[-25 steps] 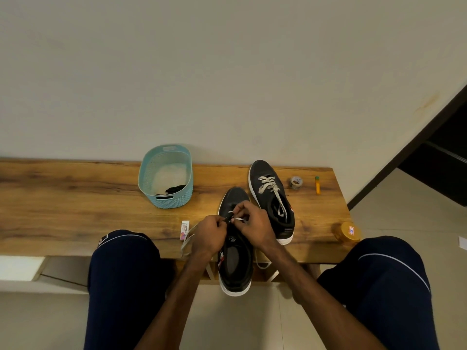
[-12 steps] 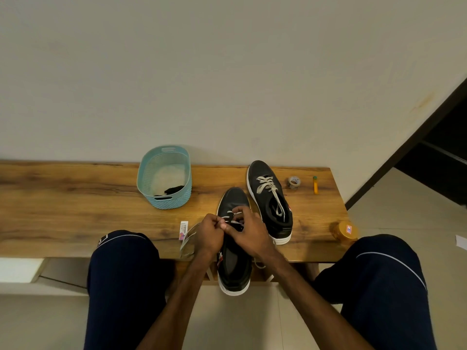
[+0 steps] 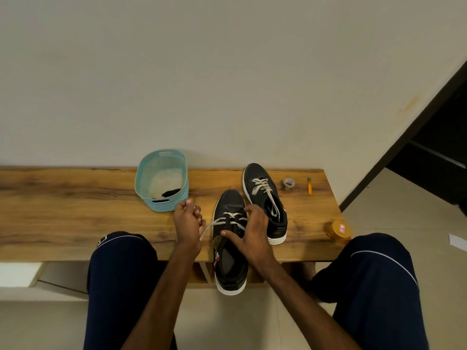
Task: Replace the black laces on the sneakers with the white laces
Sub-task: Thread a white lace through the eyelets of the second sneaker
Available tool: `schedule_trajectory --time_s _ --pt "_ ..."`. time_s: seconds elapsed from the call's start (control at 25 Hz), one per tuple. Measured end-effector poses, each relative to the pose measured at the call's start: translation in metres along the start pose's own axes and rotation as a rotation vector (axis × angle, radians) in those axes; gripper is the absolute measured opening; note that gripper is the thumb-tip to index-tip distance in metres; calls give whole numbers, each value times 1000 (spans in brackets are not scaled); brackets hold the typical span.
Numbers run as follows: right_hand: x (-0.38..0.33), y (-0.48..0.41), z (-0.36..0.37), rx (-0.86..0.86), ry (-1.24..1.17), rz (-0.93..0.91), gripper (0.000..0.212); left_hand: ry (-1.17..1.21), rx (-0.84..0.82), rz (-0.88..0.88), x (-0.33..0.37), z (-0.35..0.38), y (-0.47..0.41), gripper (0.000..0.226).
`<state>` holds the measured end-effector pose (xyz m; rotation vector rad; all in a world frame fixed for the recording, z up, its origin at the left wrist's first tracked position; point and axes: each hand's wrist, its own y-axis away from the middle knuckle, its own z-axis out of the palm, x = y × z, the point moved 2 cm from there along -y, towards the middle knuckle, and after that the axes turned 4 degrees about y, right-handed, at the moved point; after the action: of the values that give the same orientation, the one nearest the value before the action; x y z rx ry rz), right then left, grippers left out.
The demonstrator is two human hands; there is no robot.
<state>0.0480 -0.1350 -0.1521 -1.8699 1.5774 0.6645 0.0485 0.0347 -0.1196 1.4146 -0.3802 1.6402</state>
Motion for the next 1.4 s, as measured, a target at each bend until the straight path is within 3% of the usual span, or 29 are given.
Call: schedule_trajectory --time_s 0.12,0.16,0.2,0.28,0.4,0.48,0.56,0.64,0.68,0.76,0.8,0.84,0.88,0.92,1.0,1.04,1.08,1.16,1.2,1.28,1.32,1.4 --pt "2 3 4 13 -3 13 90 -1083 -257 225 -19 -6 3 17" --pt "2 4 5 16 -6 17 91 -1296 -337 220 -29 -8 3 21" --pt "3 4 5 18 -8 22 92 -1356 -365 212 -35 -9 3 22" --pt "3 5 6 17 -14 35 95 -1116 -379 199 -28 -4 5 19" --pt "4 5 8 7 -21 54 98 -388 -350 134 12 8 17 24" --pt "5 5 8 12 -30 55 99 103 -445 56 42 11 26 27" --pt "4 6 7 16 -41 57 99 369 -516 -2 62 8 31 31" --pt "4 6 7 15 -49 57 97 206 -502 -42 62 1 25 33" --pt "3 5 7 14 -52 51 97 -121 -482 6 57 -2 22 33" --pt "3 5 7 12 -49 46 98 -1072 -447 178 32 -9 15 33" --pt "4 6 7 13 -47 49 99 -1382 -448 191 21 -10 17 34" --pt "4 6 7 14 -47 50 100 -1422 -495 131 16 -8 21 37" --pt "4 6 7 13 -48 50 100 -1219 -566 28 17 -6 24 39" --pt "4 5 7 12 -47 50 101 -860 -609 -119 24 -3 26 39" --pt "5 5 7 2 -56 58 102 -371 -586 -289 50 -3 31 39" --pt "5 6 7 0 -65 65 101 -392 -512 -268 56 -6 26 41" --pt "5 6 7 -1 -74 72 99 -586 -419 -210 56 -13 19 42" --pt "6 7 8 -7 -83 77 96 -1250 -294 -100 36 -28 8 38" --pt "5 6 8 -10 -78 70 94 -1402 -295 -137 22 -31 7 36" --pt "5 4 8 -34 39 20 88 -1371 -331 -301 -2 -27 9 36" --pt "5 3 8 -62 162 -37 83 -1352 -328 -297 -7 -22 11 36" --pt "4 1 7 -143 385 -160 79 -1483 -303 -33 -8 -12 15 38"
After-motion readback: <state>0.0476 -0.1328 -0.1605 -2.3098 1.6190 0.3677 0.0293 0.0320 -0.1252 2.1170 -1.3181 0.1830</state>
